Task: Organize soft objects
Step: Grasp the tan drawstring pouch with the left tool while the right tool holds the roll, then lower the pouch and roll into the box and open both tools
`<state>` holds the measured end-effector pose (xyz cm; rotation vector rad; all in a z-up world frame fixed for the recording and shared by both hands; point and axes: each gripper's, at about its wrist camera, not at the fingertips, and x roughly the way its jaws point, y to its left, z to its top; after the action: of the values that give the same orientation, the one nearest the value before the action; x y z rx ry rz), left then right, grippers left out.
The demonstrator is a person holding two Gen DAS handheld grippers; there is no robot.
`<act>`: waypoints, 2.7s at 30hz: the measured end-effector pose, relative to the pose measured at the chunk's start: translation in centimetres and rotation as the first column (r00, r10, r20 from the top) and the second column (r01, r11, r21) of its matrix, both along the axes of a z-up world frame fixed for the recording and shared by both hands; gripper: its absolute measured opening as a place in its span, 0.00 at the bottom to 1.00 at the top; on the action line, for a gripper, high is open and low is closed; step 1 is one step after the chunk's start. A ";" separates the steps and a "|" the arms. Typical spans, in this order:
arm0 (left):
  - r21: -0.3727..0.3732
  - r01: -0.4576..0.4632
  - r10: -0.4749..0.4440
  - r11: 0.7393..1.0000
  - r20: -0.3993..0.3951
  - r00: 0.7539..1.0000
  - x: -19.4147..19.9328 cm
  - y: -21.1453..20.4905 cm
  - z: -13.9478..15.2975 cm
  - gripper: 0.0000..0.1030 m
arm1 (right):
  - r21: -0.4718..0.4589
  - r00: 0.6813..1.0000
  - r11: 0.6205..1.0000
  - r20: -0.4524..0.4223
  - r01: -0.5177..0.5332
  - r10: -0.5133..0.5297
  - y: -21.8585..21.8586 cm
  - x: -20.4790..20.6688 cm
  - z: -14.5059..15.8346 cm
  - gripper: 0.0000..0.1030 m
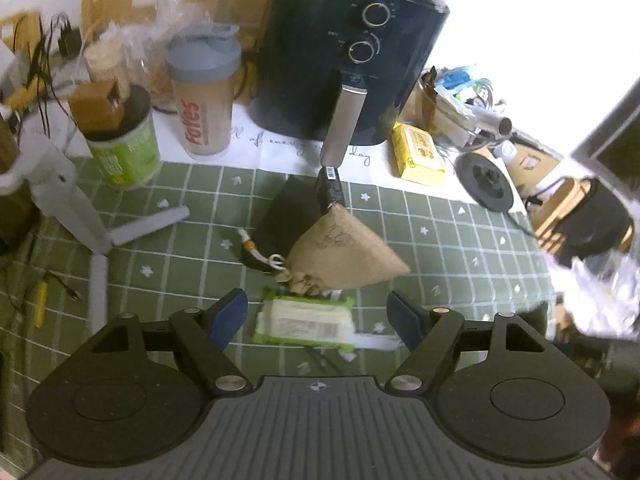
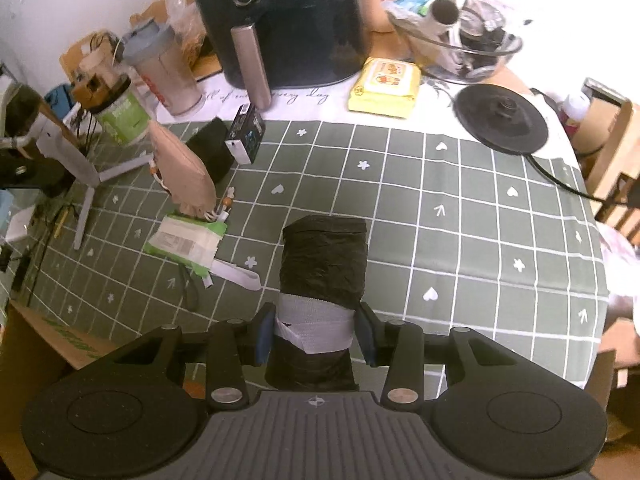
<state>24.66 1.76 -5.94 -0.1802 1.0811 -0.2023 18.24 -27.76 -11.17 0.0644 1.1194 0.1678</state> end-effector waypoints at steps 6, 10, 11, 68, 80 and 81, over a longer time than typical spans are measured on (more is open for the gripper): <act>-0.070 -0.082 0.075 0.994 -0.090 0.993 3.3 -1.0 -1.4 0.74 | 0.031 0.999 0.999 0.020 0.041 -0.042 -0.6 -2.1 1.0 0.44; -0.072 -0.113 0.104 0.991 -0.117 0.988 5.4 -2.1 -2.7 0.74 | 0.064 0.996 0.995 0.036 0.074 -0.076 -0.8 -3.4 1.8 0.44; -0.061 -0.117 0.110 0.991 -0.113 0.988 5.9 -2.4 -2.9 0.74 | 0.066 0.996 0.995 0.039 0.079 -0.082 -0.9 -3.7 1.9 0.44; -0.232 0.275 -0.232 0.933 0.197 0.952 -13.3 0.8 6.3 0.03 | 0.190 0.979 0.973 0.178 -0.132 0.099 1.9 -9.9 8.3 0.44; 0.018 0.352 -0.348 0.936 0.212 0.913 -19.5 -1.8 5.1 0.03 | 0.202 0.973 0.961 0.168 -0.192 0.159 2.5 -11.1 8.2 0.44; 0.030 0.349 -0.347 0.937 0.207 0.915 -19.9 -1.9 5.1 0.03 | 0.204 0.973 0.960 0.166 -0.194 0.162 2.5 -11.2 8.2 0.44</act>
<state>4.80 -0.16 -0.87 0.0301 0.8954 -0.5354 7.03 -25.26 -3.02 0.1449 0.9542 0.4512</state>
